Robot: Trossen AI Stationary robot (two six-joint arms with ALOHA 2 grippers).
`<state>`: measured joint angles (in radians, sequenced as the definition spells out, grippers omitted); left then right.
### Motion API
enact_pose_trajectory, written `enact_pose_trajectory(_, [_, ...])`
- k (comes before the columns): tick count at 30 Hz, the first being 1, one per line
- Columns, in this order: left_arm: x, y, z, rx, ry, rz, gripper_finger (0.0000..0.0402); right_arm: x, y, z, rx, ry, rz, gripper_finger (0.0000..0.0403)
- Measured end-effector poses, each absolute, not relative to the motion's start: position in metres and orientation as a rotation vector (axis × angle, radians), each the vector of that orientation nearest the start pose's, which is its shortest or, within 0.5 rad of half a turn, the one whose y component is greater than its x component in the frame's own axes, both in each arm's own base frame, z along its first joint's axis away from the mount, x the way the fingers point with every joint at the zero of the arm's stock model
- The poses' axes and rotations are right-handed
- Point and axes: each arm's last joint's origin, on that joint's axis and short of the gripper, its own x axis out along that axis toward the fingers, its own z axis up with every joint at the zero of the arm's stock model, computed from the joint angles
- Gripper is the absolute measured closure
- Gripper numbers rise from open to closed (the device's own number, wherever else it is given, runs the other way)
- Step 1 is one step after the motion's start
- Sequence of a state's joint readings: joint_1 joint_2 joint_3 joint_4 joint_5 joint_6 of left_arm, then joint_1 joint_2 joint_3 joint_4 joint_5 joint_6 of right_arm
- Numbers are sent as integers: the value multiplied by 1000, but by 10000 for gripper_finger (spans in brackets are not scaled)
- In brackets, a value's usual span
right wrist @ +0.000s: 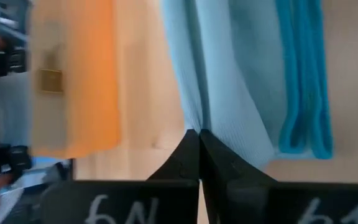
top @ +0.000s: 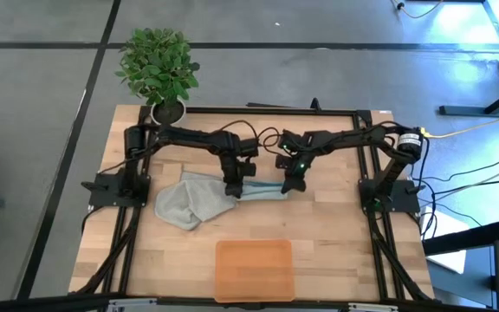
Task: Roll microfiber towels into tight, uniform cylinder then place into a basket
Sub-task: Roll the blue towel
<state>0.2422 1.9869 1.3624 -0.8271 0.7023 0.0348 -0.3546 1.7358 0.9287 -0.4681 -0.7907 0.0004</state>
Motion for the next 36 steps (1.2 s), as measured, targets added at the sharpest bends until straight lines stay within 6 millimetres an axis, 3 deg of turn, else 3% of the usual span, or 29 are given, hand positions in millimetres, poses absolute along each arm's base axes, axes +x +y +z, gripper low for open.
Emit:
enact_pose_trajectory(14, [374, 44, 151, -470, 1348, -345, 402, 299, -60, 142, 551, 1144, 311, 401])
enact_pose_trajectory(36, [380, 37, 141, -349, 1361, -261, 401, 296, -55, 132, 482, 1135, 257, 401])
